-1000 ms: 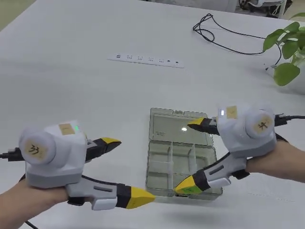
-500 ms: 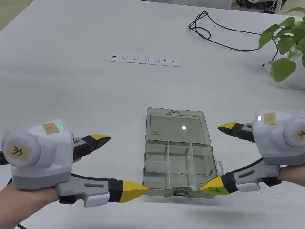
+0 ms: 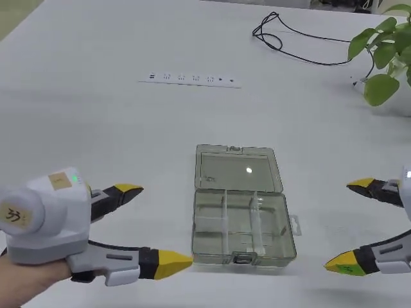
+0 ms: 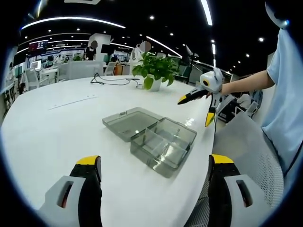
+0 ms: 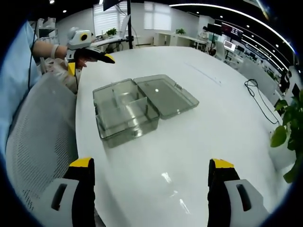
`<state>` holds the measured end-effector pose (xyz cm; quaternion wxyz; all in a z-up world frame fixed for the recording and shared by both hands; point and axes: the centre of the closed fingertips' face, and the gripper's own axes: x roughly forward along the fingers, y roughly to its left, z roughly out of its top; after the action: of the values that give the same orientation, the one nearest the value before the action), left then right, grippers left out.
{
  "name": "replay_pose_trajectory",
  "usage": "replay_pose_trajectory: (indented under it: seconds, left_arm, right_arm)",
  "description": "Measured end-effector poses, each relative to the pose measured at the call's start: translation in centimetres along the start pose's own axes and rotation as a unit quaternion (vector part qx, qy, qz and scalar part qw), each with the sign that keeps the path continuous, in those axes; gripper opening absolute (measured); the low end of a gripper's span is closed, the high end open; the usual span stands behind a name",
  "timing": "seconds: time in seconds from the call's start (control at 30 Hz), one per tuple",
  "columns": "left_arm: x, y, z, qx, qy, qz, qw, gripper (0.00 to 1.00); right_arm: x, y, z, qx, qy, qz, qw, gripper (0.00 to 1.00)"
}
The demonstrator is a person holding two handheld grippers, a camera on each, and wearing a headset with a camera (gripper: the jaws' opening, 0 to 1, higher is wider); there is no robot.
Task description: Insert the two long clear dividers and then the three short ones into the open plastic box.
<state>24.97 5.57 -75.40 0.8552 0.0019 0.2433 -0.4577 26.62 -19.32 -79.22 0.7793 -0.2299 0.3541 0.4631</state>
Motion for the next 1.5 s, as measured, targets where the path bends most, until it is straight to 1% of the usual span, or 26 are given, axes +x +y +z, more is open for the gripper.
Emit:
replay_pose_trajectory:
  seconds: [0.03,0.07,0.1,0.2,0.27,0.3,0.33,0.37,0.5,0.53,0.6,0.63,0.67,0.7,0.73,0.77,0.83,0.9,1.0,1.07,1.1,1.17,1.3,1.4,1.47,1.5]
  left_arm:
    - [0.0,0.0,-0.1,0.000,0.001,0.000,1.0000,0.96]
    - [0.0,-0.1,-0.1,0.002,0.001,0.000,1.0000,0.95]
    - [0.0,-0.1,-0.1,0.003,0.002,-0.001,1.0000,0.95]
    - [0.1,-0.2,-0.3,0.005,0.004,-0.002,1.0000,0.96]
    - [0.1,-0.2,-0.4,0.006,0.005,-0.002,1.0000,0.96]
    - [0.1,-0.2,-0.4,0.006,0.005,-0.002,1.0000,0.96]
    - [0.0,-0.3,-0.4,0.007,0.005,-0.002,1.0000,0.96]
    - [0.0,-0.3,-0.4,0.008,0.005,-0.002,1.0000,0.96]
    - [-0.1,-0.5,-0.8,0.004,0.007,-0.002,1.0000,0.95]
    - [-0.2,-0.6,-0.9,0.003,0.007,-0.002,1.0000,0.95]
    - [-0.3,-0.6,-1.0,0.002,0.008,-0.001,1.0000,0.95]
    - [-0.3,-0.7,-1.1,0.002,0.008,-0.001,1.0000,0.96]
    - [-0.4,-0.7,-1.1,0.000,0.010,-0.001,0.9999,0.96]
    - [-0.4,-0.7,-1.3,-0.003,0.014,0.000,0.9999,0.96]
    - [-0.5,-0.6,-1.3,-0.003,0.012,0.002,0.9999,0.96]
    - [-0.6,-0.7,-1.3,-0.002,0.010,0.002,0.9999,0.96]
    - [-0.7,-0.7,-1.4,-0.007,0.009,0.004,0.9999,0.96]
    - [-0.7,-0.8,-1.5,-0.008,0.009,0.004,0.9999,0.96]
    - [-0.8,-0.8,-1.6,-0.009,0.011,0.005,0.9999,0.96]
    - [-0.9,-0.7,-1.8,-0.010,0.013,0.008,0.9998,0.95]
    - [-0.9,-0.7,-1.8,-0.010,0.014,0.009,0.9998,0.95]
    - [-0.9,-0.7,-2.0,-0.010,0.015,0.010,0.9998,0.95]
    - [-1.1,-0.7,-2.0,-0.011,0.013,0.010,0.9998,0.95]
    - [-1.2,-0.6,-2.1,-0.012,0.014,0.011,0.9998,0.94]
    - [-1.2,-0.6,-2.1,-0.013,0.014,0.011,0.9998,0.94]
    - [-1.2,-0.6,-2.1,-0.014,0.014,0.011,0.9998,0.94]
  right_arm:
    - [-0.1,0.0,-0.4,-0.001,0.007,0.001,1.0000,1.00]
    - [-0.2,0.2,-0.9,-0.011,0.019,0.006,0.9997,1.00]
    - [-0.2,0.3,-1.0,-0.015,0.021,0.008,0.9996,1.00]
    - [-0.2,0.6,-2.1,-0.035,0.053,0.018,0.9978,0.98]
    - [-0.2,0.6,-2.4,-0.043,0.059,0.021,0.9971,0.97]
    - [-0.2,0.6,-2.6,-0.048,0.068,0.023,0.9963,0.96]
    - [-0.3,0.9,-3.0,-0.060,0.081,0.036,0.9943,0.93]
    - [-0.3,0.9,-3.1,-0.064,0.084,0.039,0.9937,0.89]
    - [0.0,0.3,-4.2,-0.078,0.105,0.052,0.9900,0.85]
    - [0.0,0.1,-4.3,-0.084,0.109,0.050,0.9892,0.84]
    - [0.0,0.1,-4.7,-0.097,0.125,0.059,0.9857,0.80]
    - [-0.1,0.1,-5.0,-0.112,0.141,0.065,0.9815,0.77]
    - [-0.2,0.2,-5.3,-0.120,0.152,0.075,0.9782,0.71]
    - [-0.3,0.3,-5.5,-0.122,0.161,0.081,0.9760,0.65]
    - [-0.2,0.3,-5.5,-0.127,0.160,0.085,0.9752,0.62]
    - [0.0,0.2,-5.4,-0.132,0.159,0.082,0.9748,0.61]
    - [0.2,0.1,-5.5,-0.138,0.167,0.084,0.9726,0.60]
    - [0.5,-0.1,-5.4,-0.144,0.169,0.086,0.9712,0.56]
    - [1.0,-0.1,-5.6,-0.157,0.181,0.092,0.9666,0.53]
    - [1.1,0.2,-6.1,-0.176,0.201,0.106,0.9578,0.49]
    - [1.3,0.2,-6.2,-0.183,0.205,0.107,0.9555,0.47]
    - [1.6,0.2,-6.3,-0.186,0.207,0.108,0.9543,0.46]
    - [1.9,0.0,-6.2,-0.200,0.213,0.107,0.9503,0.45]
    - [2.0,-0.1,-6.3,-0.212,0.220,0.110,0.9458,0.43]
    - [1.9,-0.3,-6.6,-0.208,0.222,0.117,0.9455,0.43]
    - [2.0,-0.4,-6.5,-0.202,0.222,0.115,0.9469,0.43]
